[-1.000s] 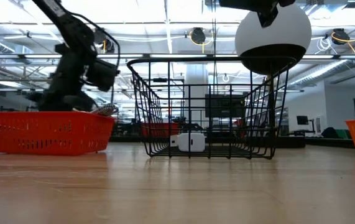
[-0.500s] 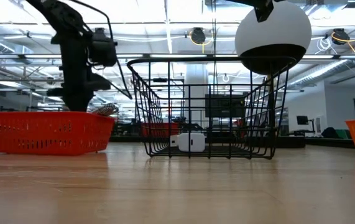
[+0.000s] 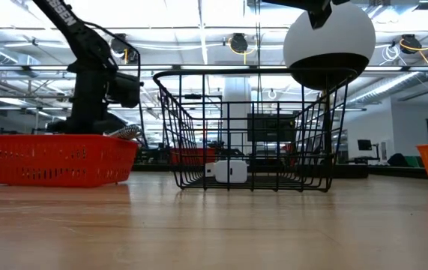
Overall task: Pick and place items into bin
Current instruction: Put the card reader box into the orange basket
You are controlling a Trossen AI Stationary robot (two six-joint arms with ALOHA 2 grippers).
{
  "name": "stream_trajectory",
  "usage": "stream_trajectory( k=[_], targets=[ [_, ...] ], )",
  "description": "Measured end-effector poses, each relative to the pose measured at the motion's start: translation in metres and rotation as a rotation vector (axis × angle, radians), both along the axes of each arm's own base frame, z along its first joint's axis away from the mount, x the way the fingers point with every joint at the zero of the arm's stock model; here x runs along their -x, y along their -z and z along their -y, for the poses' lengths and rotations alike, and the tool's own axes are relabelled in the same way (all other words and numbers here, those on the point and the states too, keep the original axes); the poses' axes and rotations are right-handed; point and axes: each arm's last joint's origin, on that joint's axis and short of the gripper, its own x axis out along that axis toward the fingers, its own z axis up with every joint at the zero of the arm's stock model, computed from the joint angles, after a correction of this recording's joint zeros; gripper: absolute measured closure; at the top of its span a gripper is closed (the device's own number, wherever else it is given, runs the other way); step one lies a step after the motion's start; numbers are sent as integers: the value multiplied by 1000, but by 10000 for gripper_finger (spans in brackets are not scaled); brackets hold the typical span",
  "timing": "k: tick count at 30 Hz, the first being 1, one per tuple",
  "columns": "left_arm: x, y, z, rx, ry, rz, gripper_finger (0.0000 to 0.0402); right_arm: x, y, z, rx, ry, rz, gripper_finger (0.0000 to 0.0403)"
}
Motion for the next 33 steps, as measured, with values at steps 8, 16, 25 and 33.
stream_trajectory(
  k=[8,16,25,33],
  targets=[
    [15,16,19,18,-28,-44,400,2,0,-3,-6,-12,-2,403],
    [29,5,51,79,-85,-138,400,2,0,-3,-6,-12,-2,403],
    [38,20,87,103,-131,-248,399,2,0,-4,-9,-26,-3,403],
    [25,17,121,46,-79,-239,399,1,0,-4,-12,-36,-1,403]
  ],
)
